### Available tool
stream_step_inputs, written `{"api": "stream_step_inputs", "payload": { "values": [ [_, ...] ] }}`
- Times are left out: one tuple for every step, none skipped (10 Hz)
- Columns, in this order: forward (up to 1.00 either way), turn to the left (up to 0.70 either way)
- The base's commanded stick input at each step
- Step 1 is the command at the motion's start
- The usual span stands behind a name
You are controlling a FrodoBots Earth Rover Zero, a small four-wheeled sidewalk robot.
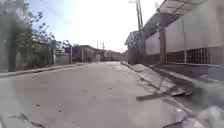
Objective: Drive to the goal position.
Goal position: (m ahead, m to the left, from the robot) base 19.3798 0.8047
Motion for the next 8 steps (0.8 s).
{"api": "stream_step_inputs", "payload": {
  "values": [
    [0.85,0.0],
    [0.85,0.0],
    [0.85,0.0],
    [0.85,0.0],
    [0.85,0.0],
    [0.85,-0.01],
    [0.85,-0.2],
    [0.85,-0.33]
  ]
}}
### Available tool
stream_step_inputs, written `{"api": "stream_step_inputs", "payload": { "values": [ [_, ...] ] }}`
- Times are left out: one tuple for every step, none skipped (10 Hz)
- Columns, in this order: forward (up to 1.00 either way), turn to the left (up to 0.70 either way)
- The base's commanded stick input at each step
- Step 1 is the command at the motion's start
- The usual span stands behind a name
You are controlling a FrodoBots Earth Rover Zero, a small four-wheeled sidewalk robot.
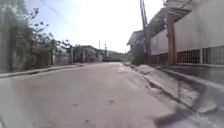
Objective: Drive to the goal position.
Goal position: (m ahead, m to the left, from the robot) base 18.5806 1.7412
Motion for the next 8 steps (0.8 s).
{"api": "stream_step_inputs", "payload": {
  "values": [
    [0.85,-0.34],
    [0.85,-0.33],
    [0.85,-0.1],
    [0.85,-0.02],
    [0.85,0.0],
    [0.85,0.0],
    [0.85,0.0],
    [0.85,0.0]
  ]
}}
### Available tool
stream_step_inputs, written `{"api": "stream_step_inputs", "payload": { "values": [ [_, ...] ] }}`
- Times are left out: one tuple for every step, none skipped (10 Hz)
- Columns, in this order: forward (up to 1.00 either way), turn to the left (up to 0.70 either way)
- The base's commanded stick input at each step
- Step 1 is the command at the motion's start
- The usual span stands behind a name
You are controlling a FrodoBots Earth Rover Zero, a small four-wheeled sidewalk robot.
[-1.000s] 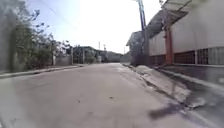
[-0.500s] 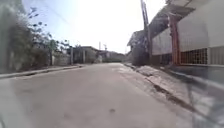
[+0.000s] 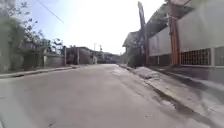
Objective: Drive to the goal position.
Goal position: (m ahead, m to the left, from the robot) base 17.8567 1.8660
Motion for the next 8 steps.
{"api": "stream_step_inputs", "payload": {
  "values": [
    [0.85,0.0],
    [0.85,0.0],
    [0.85,0.0],
    [0.85,0.0],
    [0.85,0.0],
    [0.85,0.0],
    [0.85,0.0],
    [0.85,0.0]
  ]
}}
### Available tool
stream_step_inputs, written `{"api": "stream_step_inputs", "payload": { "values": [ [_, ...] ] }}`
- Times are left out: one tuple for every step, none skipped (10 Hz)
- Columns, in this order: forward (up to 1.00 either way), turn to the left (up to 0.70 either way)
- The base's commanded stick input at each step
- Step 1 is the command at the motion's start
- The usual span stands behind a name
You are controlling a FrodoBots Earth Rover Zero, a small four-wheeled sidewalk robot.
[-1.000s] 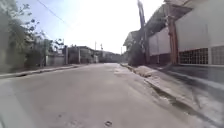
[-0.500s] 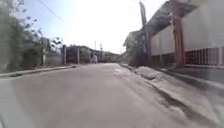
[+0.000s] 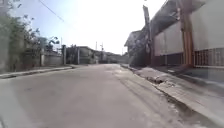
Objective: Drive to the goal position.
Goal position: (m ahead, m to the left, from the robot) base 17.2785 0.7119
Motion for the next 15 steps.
{"api": "stream_step_inputs", "payload": {
  "values": [
    [0.85,-0.03],
    [0.85,-0.19],
    [0.85,-0.32],
    [0.85,-0.16],
    [0.85,0.0],
    [0.85,0.0],
    [0.85,0.0],
    [0.85,0.0],
    [0.85,0.0],
    [0.85,-0.08],
    [0.85,-0.33],
    [0.85,-0.34],
    [0.85,-0.34],
    [0.85,-0.34],
    [0.85,-0.34]
  ]
}}
